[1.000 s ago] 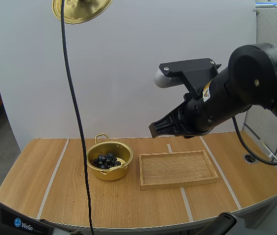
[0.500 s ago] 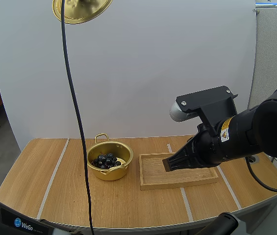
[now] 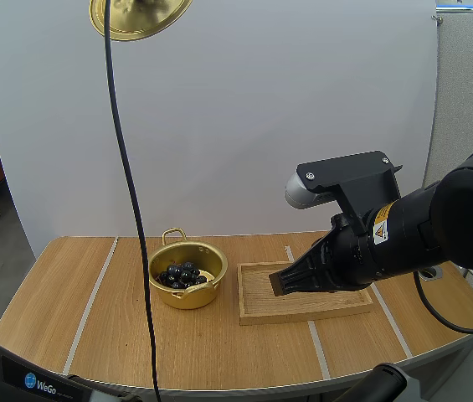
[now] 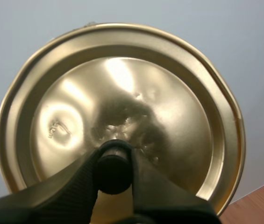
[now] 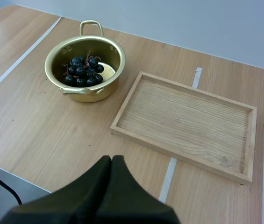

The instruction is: Open the pot, put the grape inside, and close it

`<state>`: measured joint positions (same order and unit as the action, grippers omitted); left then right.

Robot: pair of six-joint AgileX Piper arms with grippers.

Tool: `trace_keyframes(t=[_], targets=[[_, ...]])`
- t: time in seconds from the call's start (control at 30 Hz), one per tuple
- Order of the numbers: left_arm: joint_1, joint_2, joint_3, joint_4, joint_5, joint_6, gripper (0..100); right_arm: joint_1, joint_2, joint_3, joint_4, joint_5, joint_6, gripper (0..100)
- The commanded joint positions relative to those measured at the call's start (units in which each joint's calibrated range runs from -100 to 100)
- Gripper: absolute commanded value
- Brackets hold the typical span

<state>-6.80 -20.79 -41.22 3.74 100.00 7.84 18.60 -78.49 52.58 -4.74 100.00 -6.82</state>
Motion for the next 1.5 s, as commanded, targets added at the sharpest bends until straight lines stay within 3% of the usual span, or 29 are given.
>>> trace_keyframes(t=[0.0, 1.47], targets=[[-0.14, -0.5, -0.39, 0.83, 0.0, -0.58, 0, -0.07, -0.54, 0.21, 0.17, 0.0, -0.12, 0], [-0.14, 1.84, 1.22, 0.79, 0.0, 2.06, 0, -0.07, -0.54, 0.21, 0.17, 0.0, -0.12, 0]])
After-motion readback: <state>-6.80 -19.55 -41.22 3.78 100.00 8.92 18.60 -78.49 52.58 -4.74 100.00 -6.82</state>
